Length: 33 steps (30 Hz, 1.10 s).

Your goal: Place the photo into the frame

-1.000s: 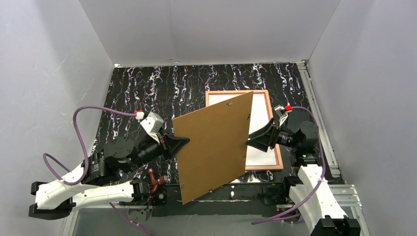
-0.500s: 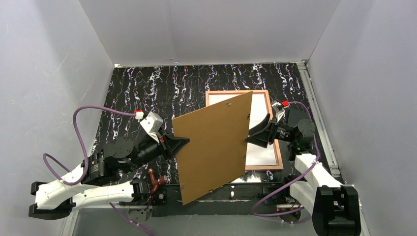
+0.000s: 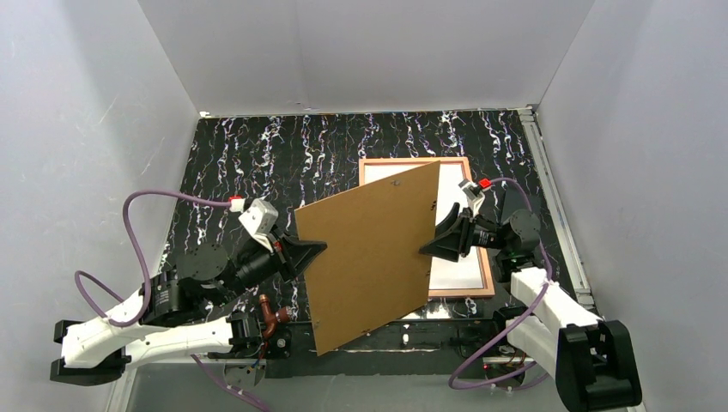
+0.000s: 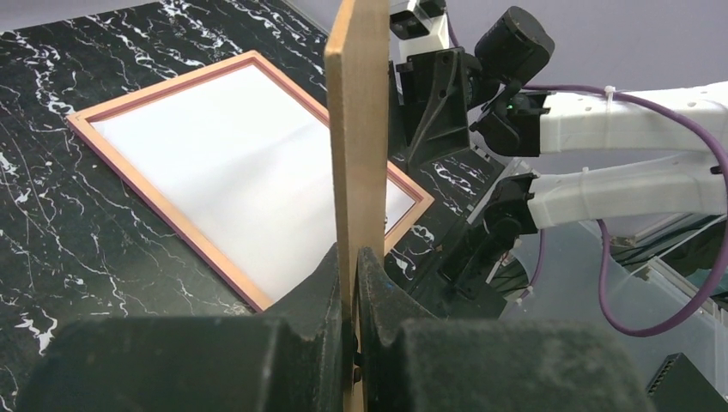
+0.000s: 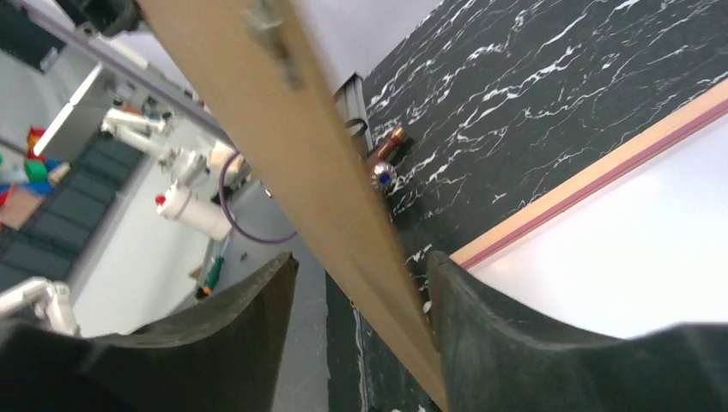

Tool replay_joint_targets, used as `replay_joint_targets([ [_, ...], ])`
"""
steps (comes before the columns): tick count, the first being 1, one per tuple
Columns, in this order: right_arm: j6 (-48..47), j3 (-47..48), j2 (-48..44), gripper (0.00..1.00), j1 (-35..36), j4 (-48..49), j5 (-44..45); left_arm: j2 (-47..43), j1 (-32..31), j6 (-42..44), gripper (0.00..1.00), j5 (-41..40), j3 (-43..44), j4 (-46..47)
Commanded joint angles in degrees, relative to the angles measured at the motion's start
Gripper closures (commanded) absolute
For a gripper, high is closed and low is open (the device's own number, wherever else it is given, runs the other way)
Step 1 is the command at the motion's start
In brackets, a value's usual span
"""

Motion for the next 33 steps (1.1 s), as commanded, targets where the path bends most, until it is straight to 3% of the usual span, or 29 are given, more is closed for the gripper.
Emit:
replay_joint_targets([
  [1,-2.4,3.4,-5.6,0.49,0.8,-8.6,0.4,-0.3,0.4,3.5,1.00,-8.6,-1.0,1.0],
  [2,-3.4,4.2,-6.4,0.57,0.8,-11.6,0.7,-0.4,0.4,3.4,1.00,-9.0,-1.1,1.1],
  [7,-4.0,6.9,-9.8,0.59,0.8,-17.1,1.3,-1.2,0.4,3.0,1.00,-12.5,-2.5,2.2],
  [10,-3.6,8.1,-11.0,0.75,0.8,-18.5,1.4,-1.5,0.4,2.4,1.00,-14.6,-2.8,2.0],
  [13,-3.6,9.2,-12.0,0.97,0.8,-19.8,1.3,-1.8,0.5,1.9,0.77,-16.1,-3.1,2.0],
  [16,-3.0,9.9,-12.6,0.99,0.8,-20.0,1.2,-1.9,0.4,0.9,0.36,-17.9,-3.2,1.4],
  [18,-2.8,10.6,-12.8,0.99,0.8,-20.6,1.4,-1.8,0.4,0.5,0.19,-19.4,-3.3,0.9],
  [21,-2.5,11.5,-12.8,0.99,0.8,-22.1,2.3,-1.7,0.4,-0.1,0.04,-23.5,-2.9,-0.9],
  [24,-2.6,13.6,-12.4,0.99,0.8,-25.3,3.5,-1.7,0.4,-0.7,0.02,-28.7,-1.8,-5.3],
  [28,-5.5,18.6,-11.3,0.99,0.8,-35.4,6.6,0.1,0.4,-0.3,0.02,-36.4,2.1,-18.0],
  [33,-12.8,27.5,-11.2,0.99,0.8,-54.9,15.4,6.7,0.4,2.7,0.02,-39.1,9.7,-34.0],
])
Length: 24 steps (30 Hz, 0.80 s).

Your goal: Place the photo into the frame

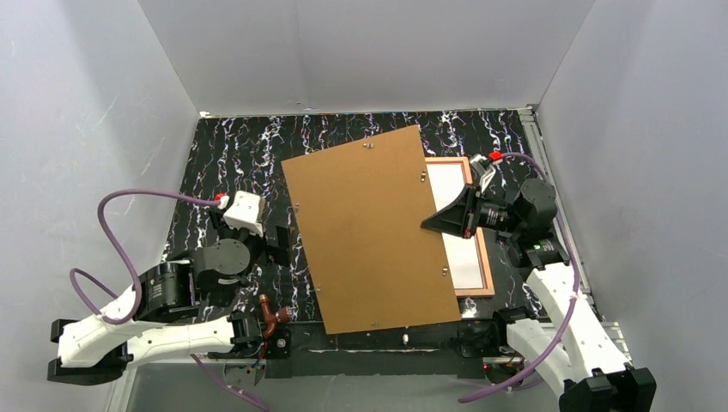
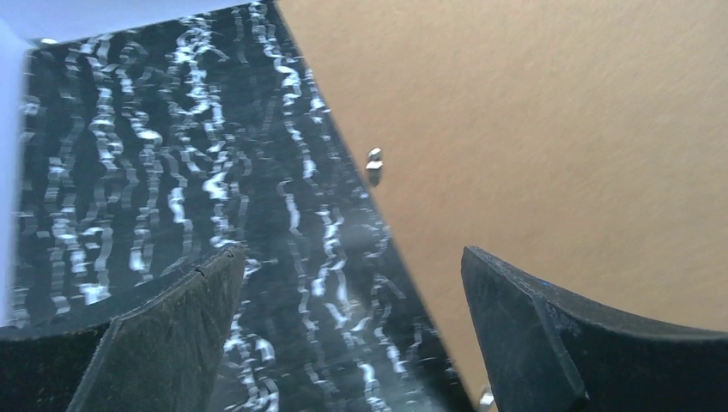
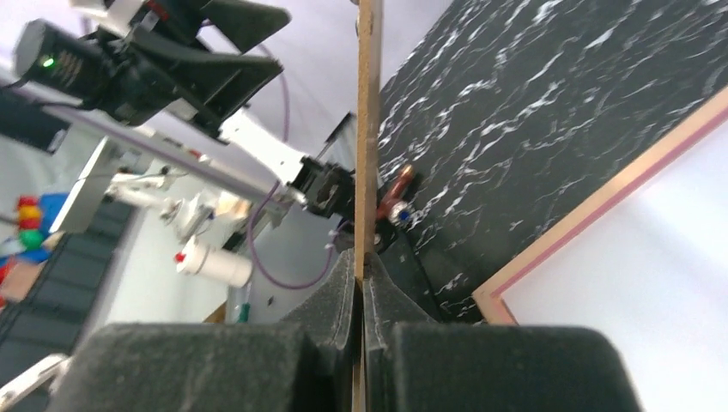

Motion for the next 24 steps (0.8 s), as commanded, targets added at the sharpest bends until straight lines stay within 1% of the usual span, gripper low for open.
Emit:
replay_joint_targets([
  [1,-6.2,11.0,-0.9,0.99,-0.2,-18.6,11.2,6.4,-0.3,2.5,0.02,-7.8,7.3,-16.1],
  [4,-7.5,15.4,-1.1,0.99,-0.2,-25.8,17.2,10.7,-0.3,2.7,0.02,-6.0,9.9,-20.2],
  [7,-8.5,19.8,-1.4,0.99,-0.1,-32.8,22.8,15.0,-0.3,2.8,0.02,-1.6,11.4,-21.4],
  [10,-9.8,24.6,-2.5,0.99,-0.2,-38.9,30.5,19.3,-0.2,1.2,0.02,2.7,12.5,-22.1],
  [14,-11.9,29.3,-4.2,0.99,-0.2,-45.8,42.4,25.1,1.4,-1.2,0.02,13.7,13.7,-21.7],
  [19,-12.7,32.4,-6.1,0.99,-0.1,-50.8,53.1,34.3,9.8,-9.5,0.02,32.8,15.7,-23.3],
  [22,-12.9,33.8,-7.6,0.99,-0.2,-53.2,57.8,39.1,15.0,-13.7,0.02,43.0,14.4,-21.1],
  [24,-13.1,34.7,-8.8,0.99,-0.2,-54.3,60.3,41.9,18.4,-16.1,0.03,48.7,12.5,-17.7],
])
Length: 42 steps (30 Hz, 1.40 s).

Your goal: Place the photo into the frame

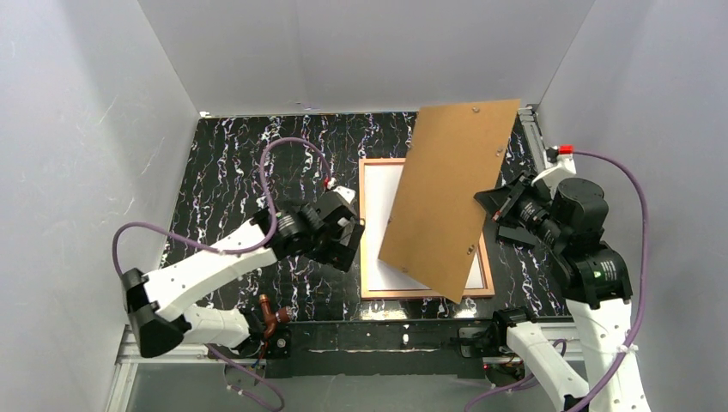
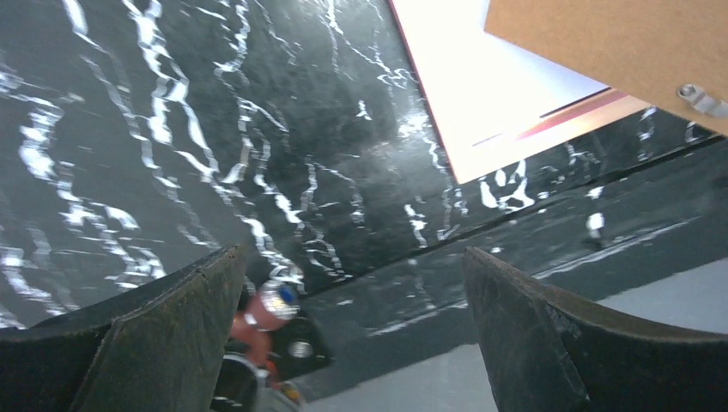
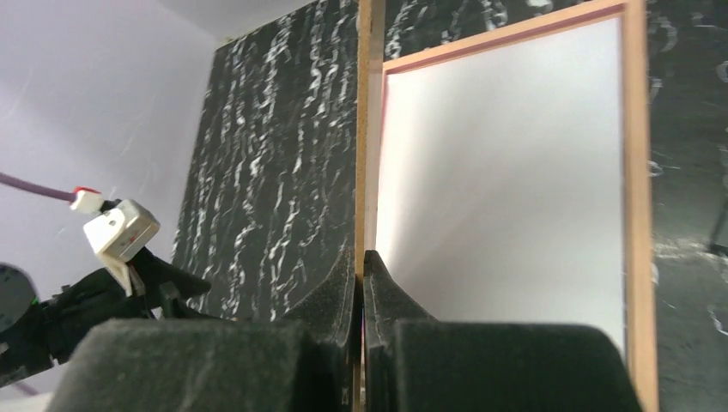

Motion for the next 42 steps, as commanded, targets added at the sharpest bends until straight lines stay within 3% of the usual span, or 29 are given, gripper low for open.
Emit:
replay_joint_targets([
  [1,-0.6,4.9,-2.9,0.99,-0.1,-0.5,9.6,5.3,6.7,-8.3,0.04,17.6,-3.1,2.4],
  [4,-1.0,6.3,-4.0,0.99,-0.1,-2.3,13.3,10.6,9.5,-11.2,0.10,22.0,-5.0,7.8],
  [8,-1.5,7.4,-4.4,0.99,-0.1,-3.9,14.6,18.4,10.4,-12.6,0.14,21.4,-3.8,9.8],
  [13,-1.8,7.3,-4.2,0.99,-0.1,-5.1,13.7,25.9,10.9,-12.9,0.29,24.0,-3.9,16.4],
  [19,-1.6,6.9,-4.3,0.99,-0.2,-5.5,12.5,31.3,11.0,-13.4,0.34,17.4,-3.5,14.0],
  [24,-1.8,6.5,-4.2,0.99,-0.1,-5.4,10.8,32.0,11.0,-12.3,0.58,17.2,-5.7,15.7],
  [32,-1.8,6.4,-4.2,0.99,-0.2,-5.1,9.2,34.0,12.2,-12.0,0.61,17.6,-8.0,15.8],
  [42,-1.5,6.0,-3.2,0.99,-0.2,-4.3,5.3,28.0,15.2,-12.7,0.75,16.4,-14.8,17.1],
])
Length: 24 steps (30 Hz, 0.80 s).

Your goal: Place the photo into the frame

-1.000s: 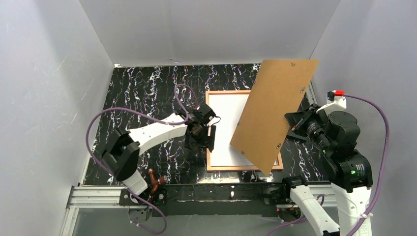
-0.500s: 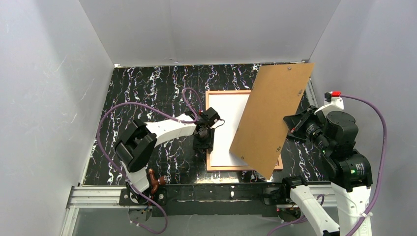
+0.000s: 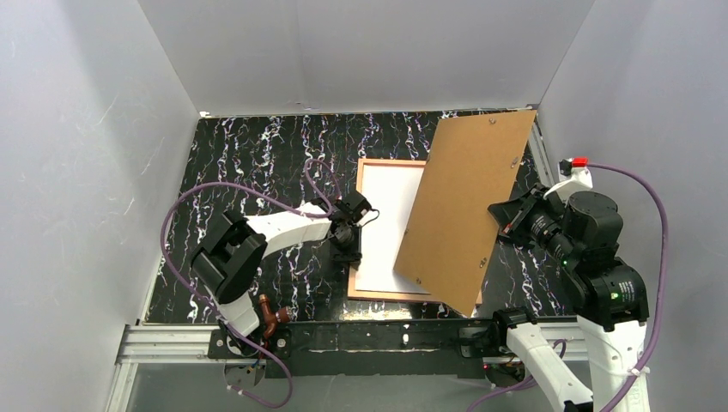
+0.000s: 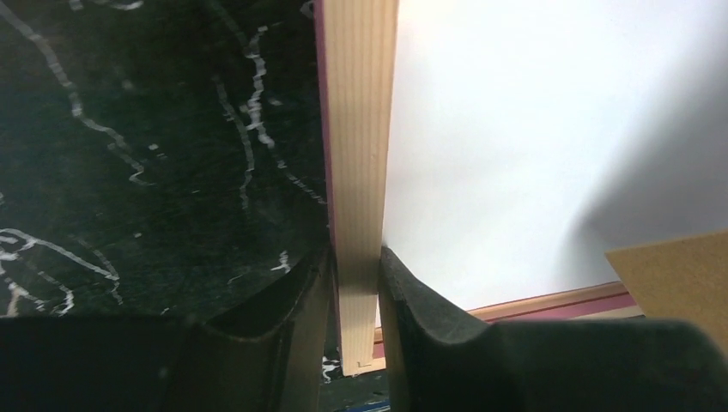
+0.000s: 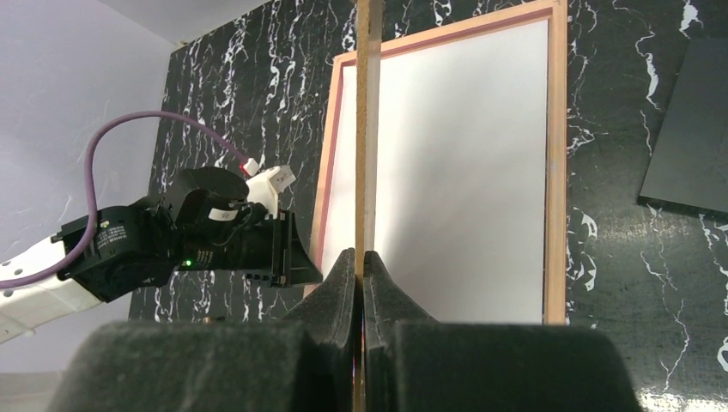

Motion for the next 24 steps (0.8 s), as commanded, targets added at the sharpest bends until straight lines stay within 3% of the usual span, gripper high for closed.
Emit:
replay_joint_targets([
  [1,0.4,1.3,0.0,0.99,-0.1,7.1,-2.9,-2.6,2.2,0.8,0.75,-5.7,-5.6,-9.7],
  [5,0.6,0.9,0.0,0.99,-0.2,7.7,-4.0,-5.9,3.2,-0.3,0.76,-6.4,-8.7,-9.5],
  [10,1.1,-0.2,0.2,0.99,-0.1,8.8,-6.1,-10.0,3.4,-2.7,0.94,-7.5,-12.6,-8.6],
  [15,1.3,-0.5,0.4,0.99,-0.1,8.9,-7.1,-13.4,3.7,-5.5,0.99,-9.8,-16.4,-7.7],
  [24,2.1,-1.3,0.4,0.99,-0.1,9.7,-9.0,-17.2,5.7,-9.0,1.00,-9.8,-20.9,-6.8],
])
